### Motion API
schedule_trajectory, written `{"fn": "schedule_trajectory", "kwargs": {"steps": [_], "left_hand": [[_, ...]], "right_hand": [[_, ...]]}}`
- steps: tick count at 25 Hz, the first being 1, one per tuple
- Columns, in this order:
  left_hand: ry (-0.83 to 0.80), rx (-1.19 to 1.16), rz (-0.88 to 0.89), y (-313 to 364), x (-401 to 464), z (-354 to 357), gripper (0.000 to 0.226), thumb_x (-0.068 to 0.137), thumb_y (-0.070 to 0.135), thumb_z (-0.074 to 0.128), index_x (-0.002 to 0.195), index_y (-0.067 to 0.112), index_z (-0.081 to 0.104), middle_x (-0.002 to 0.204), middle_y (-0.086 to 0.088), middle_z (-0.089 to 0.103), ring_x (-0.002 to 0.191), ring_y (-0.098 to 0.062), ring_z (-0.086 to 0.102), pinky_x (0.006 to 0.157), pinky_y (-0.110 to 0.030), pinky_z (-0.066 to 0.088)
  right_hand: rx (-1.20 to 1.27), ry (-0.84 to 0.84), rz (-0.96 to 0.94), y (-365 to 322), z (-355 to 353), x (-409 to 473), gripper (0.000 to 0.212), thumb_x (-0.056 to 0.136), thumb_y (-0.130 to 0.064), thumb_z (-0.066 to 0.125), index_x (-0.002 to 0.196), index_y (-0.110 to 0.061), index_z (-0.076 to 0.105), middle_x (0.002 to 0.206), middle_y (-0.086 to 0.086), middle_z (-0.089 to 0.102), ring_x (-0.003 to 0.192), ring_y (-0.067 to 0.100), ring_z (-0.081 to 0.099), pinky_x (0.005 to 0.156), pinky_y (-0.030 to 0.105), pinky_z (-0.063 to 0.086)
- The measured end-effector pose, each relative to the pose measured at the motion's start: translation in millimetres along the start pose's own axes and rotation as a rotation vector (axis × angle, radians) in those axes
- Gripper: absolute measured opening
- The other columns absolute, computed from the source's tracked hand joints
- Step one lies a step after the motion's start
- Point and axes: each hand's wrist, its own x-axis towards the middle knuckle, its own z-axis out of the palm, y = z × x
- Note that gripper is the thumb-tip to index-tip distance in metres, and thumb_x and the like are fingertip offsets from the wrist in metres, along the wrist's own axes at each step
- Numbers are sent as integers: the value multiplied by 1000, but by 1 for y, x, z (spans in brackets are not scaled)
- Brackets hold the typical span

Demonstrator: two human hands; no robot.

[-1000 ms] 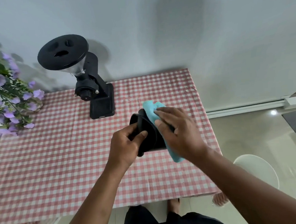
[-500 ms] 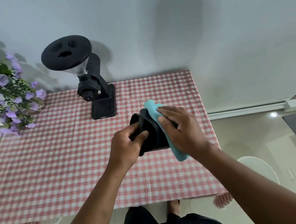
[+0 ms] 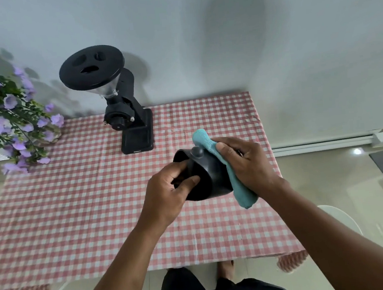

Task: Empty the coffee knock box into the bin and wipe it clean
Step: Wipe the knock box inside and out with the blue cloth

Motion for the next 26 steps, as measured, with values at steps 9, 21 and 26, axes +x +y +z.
{"fn": "schedule_trajectory", "kwargs": {"steps": [9, 21, 26], "left_hand": [[160, 244, 80, 11, 7, 5, 33, 97, 21, 75, 129, 31, 77, 83, 15, 58, 77, 4, 61, 66, -5, 46], [168, -805, -546, 48, 30, 9, 15, 99, 18, 69, 96, 9, 80, 92, -13, 82, 80, -23, 81, 73, -35, 67], [138, -851, -609, 50, 27, 11, 11, 93, 11, 74, 98, 1, 77, 87, -15, 81, 74, -22, 80, 72, -33, 68]], "right_hand": [[-145, 148, -200, 2, 13, -25, 35, 100, -24, 70, 134, -16, 73, 143, -14, 63, 138, 9, 56, 113, 34, 52], [-335, 287, -461, 6, 14, -42, 35, 97, -23, 70, 128, -7, 73, 142, -2, 58, 135, 25, 54, 115, 14, 38], [-423, 296, -589, 13, 10, -44, 31, 96, -17, 74, 123, -1, 76, 141, 12, 62, 134, 34, 55, 117, 30, 44]]}}
